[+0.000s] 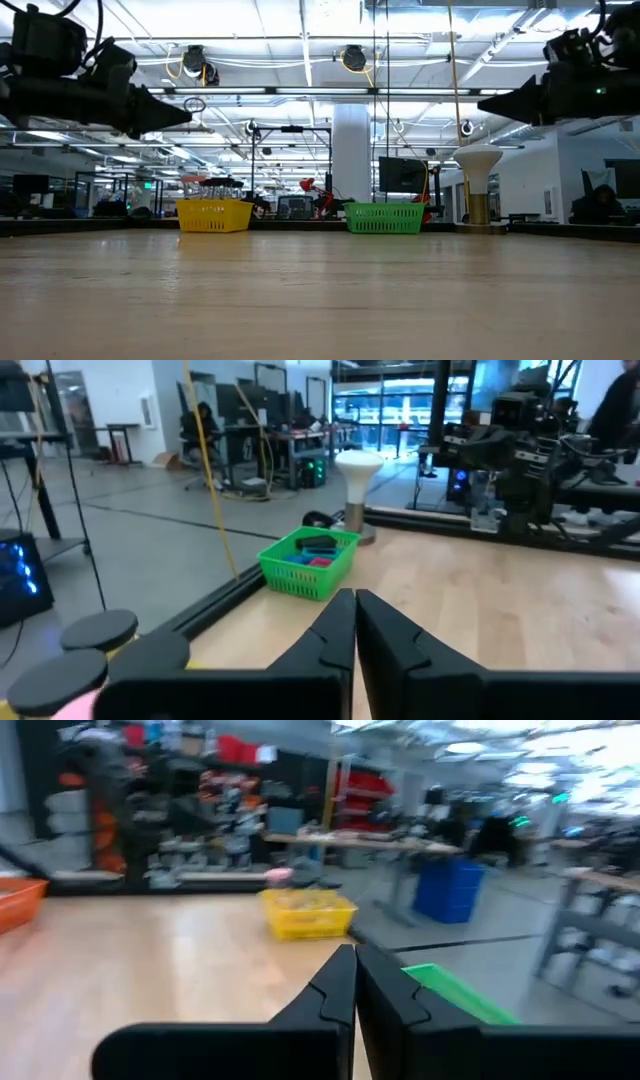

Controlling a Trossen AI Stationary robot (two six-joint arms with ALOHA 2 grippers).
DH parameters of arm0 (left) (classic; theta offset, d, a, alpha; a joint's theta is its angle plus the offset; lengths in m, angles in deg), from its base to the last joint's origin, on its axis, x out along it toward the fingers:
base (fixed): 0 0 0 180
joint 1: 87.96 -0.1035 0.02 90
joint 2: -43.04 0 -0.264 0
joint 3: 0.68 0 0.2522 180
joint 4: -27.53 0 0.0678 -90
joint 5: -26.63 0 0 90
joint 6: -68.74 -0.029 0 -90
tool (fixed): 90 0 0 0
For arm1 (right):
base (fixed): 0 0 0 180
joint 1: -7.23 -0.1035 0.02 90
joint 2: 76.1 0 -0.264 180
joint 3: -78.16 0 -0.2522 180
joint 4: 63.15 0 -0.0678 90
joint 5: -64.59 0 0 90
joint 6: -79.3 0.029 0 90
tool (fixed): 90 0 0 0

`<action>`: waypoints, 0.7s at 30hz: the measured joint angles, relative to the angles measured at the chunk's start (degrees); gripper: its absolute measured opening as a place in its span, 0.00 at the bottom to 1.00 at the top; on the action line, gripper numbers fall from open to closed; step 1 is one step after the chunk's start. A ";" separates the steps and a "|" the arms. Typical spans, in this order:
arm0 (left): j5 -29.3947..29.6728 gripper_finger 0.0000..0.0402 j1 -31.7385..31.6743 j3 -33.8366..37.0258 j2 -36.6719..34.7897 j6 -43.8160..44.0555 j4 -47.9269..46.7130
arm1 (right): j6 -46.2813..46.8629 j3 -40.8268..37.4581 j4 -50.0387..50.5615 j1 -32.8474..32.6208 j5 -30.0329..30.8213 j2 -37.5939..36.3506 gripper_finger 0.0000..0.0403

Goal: Pick & Place Office items
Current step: Return to Home Position

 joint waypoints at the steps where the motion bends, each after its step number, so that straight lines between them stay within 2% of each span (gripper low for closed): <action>1: -0.72 0.01 -0.55 0.00 -1.27 0.25 -1.44 | -0.34 0.00 1.33 -0.31 1.24 -1.91 0.00; 4: -2.69 0.01 -1.63 0.00 -5.13 0.50 -6.24 | -0.22 0.01 4.02 -1.23 2.75 -3.05 0.00; 9: -2.35 0.03 -1.86 0.02 -10.70 1.18 -13.97 | 4.18 0.00 6.30 -2.32 2.17 -3.06 0.00; 12: -2.20 0.01 -1.43 0.00 -13.31 0.56 -17.11 | 5.05 -0.02 6.22 -3.86 2.58 -3.04 0.00; 19: 2.36 0.02 -0.02 0.00 -18.38 0.18 -20.55 | 4.93 -0.07 6.48 -7.53 4.07 -3.06 0.00; 21: 1.94 0.01 0.56 0.00 -19.94 0.11 -22.52 | 4.87 -0.09 6.55 -8.37 4.47 -3.06 0.00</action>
